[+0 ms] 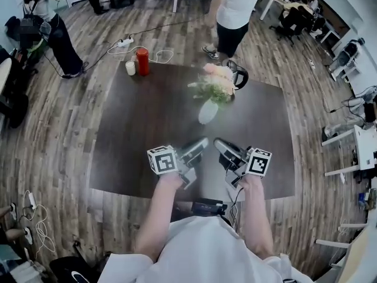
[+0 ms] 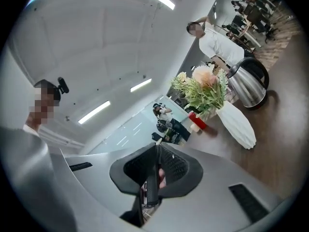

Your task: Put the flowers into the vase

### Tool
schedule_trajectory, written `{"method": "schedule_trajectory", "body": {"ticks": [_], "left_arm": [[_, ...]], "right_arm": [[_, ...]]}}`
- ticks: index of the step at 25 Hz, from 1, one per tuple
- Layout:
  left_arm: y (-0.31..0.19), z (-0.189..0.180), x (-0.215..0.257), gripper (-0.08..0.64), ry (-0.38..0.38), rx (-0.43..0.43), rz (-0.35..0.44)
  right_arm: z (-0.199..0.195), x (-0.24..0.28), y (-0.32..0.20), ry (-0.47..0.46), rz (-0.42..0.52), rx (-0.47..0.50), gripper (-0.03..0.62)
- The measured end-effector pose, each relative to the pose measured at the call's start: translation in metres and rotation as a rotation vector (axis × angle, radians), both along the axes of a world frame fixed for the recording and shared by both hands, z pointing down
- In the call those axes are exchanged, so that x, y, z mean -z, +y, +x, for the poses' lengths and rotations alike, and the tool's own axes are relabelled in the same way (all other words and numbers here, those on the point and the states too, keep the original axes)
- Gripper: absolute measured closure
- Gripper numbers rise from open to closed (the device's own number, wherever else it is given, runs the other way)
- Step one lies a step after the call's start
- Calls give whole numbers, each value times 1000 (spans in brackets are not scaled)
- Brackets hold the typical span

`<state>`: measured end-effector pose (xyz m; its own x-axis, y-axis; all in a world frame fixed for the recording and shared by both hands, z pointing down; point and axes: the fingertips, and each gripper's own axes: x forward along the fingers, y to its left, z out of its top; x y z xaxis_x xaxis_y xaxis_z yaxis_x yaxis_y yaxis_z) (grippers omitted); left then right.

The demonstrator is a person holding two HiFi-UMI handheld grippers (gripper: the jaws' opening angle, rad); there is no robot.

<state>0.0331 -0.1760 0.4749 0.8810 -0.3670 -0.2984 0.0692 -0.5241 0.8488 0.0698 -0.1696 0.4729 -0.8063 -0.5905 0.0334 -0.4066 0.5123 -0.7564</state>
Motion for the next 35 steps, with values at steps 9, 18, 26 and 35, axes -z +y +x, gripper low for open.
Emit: {"method": "schedule_trajectory", "body": {"ticks": [9,18,26,35], "left_arm": [[38,19,6,549,-54,59,0],[110,57,23,549,-116,110,36],[148,51,27,549,-143,205,42],[153,52,43,549,-163,210,74]], "right_arm": [[23,24,52,-70,64,53,554],[60,36,109,-110,97,100,554],[60,33,138,-177,103,163,554],[60,52,141,-205,146,159,561]]}}
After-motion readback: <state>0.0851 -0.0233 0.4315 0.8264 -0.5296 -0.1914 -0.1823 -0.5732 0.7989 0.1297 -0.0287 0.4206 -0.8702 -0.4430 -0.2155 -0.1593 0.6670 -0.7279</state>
